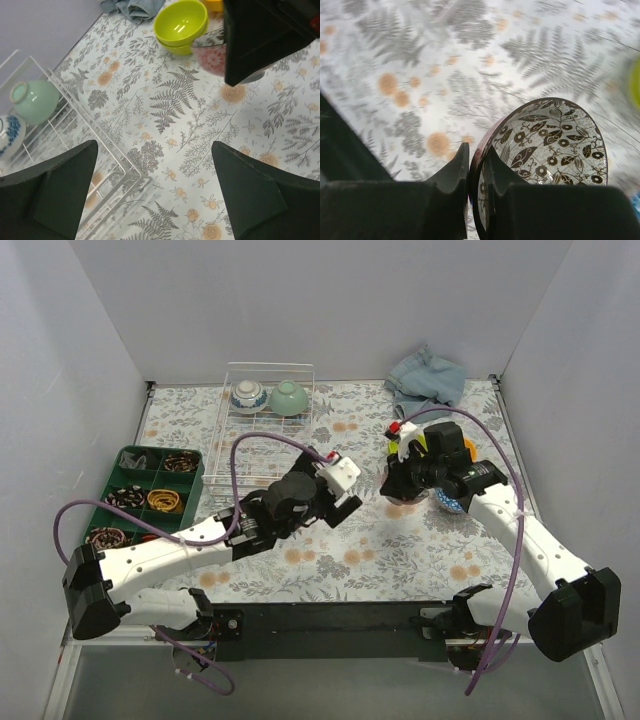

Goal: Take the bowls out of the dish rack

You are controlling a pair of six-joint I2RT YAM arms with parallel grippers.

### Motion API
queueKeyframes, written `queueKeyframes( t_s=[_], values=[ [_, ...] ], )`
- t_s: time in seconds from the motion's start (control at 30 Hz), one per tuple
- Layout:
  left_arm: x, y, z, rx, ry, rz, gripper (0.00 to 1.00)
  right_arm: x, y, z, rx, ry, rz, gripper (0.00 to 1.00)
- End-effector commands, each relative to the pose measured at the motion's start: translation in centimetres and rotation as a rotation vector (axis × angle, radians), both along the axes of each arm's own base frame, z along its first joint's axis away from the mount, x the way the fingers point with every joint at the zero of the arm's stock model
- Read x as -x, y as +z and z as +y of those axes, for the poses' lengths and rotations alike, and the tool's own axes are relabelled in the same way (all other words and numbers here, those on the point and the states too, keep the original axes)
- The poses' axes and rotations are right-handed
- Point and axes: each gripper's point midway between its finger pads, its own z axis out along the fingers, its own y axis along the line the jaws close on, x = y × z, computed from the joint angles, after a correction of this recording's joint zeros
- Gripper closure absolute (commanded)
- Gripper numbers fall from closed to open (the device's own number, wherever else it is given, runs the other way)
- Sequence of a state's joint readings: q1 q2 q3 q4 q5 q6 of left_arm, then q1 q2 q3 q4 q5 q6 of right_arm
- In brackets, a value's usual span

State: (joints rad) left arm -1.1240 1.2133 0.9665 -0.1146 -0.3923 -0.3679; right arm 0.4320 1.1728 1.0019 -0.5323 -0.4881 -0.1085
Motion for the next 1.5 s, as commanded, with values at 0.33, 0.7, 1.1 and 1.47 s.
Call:
queueKeyframes(
  t_s=[0.33, 0.7, 1.1, 1.47],
  values=[
    [-0.6, 3.9, 4.7, 0.513, 0.264, 0.348, 0.02, -8.8, -3.8, -15.1, 0.457, -0.916, -0.084, 0.99],
    [1.3, 0.4, 7.8, 0.658, 0.463, 0.539, 0.02, -10.5, -7.5, -19.1, 0.438, -1.103, -0.031, 0.94],
    [2.1, -0.5, 8.7, 0.656, 0.519, 0.596, 0.02, -11.6, -8.9, -18.7, 0.385, -1.136, -0.018, 0.55],
    [2.6, -0.4, 9.4, 0.685, 0.529, 0.608, 0.02, -9.2, -8.0, -16.1, 0.242, -1.033, 0.031, 0.44]
  ],
)
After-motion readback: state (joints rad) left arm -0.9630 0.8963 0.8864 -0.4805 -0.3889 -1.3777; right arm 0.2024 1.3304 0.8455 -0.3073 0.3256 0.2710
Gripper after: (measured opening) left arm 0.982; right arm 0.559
